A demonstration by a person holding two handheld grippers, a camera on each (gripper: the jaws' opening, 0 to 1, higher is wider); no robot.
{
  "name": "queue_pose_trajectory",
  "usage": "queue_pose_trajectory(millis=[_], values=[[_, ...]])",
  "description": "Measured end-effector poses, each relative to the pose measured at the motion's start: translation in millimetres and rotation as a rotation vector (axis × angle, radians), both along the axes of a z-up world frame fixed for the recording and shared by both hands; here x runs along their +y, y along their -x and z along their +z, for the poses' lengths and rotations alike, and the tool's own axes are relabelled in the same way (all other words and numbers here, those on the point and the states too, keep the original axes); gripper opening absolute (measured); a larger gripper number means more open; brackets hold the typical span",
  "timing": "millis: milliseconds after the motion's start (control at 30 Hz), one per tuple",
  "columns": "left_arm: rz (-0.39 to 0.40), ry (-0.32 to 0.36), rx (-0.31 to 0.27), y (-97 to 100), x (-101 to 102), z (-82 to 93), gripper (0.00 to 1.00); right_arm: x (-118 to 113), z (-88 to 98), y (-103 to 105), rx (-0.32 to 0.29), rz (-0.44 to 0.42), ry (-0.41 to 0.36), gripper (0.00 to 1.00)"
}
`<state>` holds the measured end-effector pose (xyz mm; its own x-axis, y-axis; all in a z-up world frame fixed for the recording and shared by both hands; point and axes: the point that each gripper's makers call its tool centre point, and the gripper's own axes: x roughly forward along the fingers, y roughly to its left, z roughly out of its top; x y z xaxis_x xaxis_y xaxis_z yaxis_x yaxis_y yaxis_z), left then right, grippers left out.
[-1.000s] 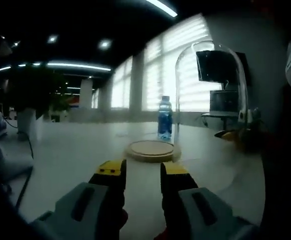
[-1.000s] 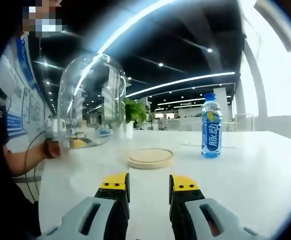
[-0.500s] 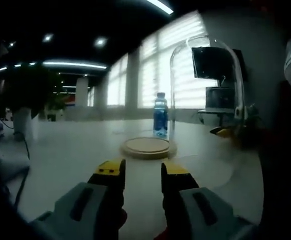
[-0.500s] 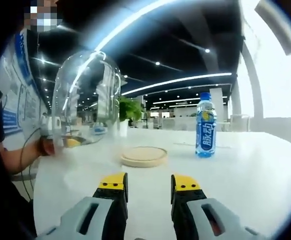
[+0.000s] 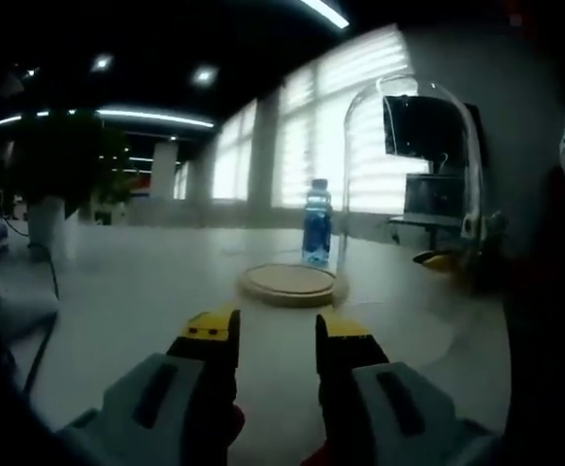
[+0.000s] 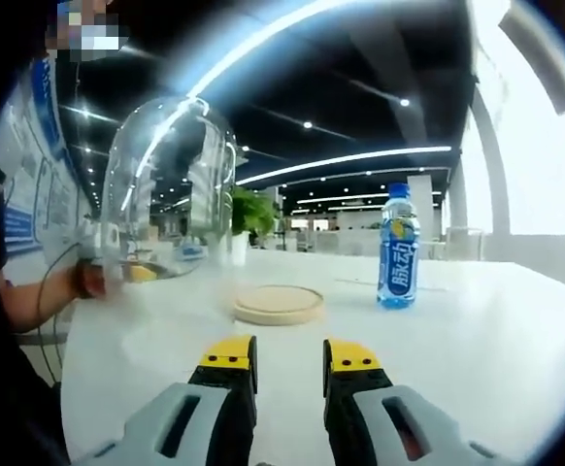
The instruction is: Open the cover put in the Mizone put the cover back on
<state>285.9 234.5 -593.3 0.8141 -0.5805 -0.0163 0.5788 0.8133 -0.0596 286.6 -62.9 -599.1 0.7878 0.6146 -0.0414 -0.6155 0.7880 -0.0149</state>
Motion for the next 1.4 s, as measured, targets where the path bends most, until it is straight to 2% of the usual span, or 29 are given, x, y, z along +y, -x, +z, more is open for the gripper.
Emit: queue_pose_trajectory(millis=[200,300,1400], values=[[-0.025,-0.081,0.0,2.4,-9,-9.4,0.26,5,-1.6,2,-0.01,0.013,0.03,0.2],[-0.031,-0.093,-0.006,3.6,-11,-9.6,0.25,6,-2.0,2,-0.008,0.019,0.033,0.2],[-0.022,-0.057,-0.036,4.4,-7,-1.1,0.24,6,1.5,5,-0.016,0.022,0.016,0.2]])
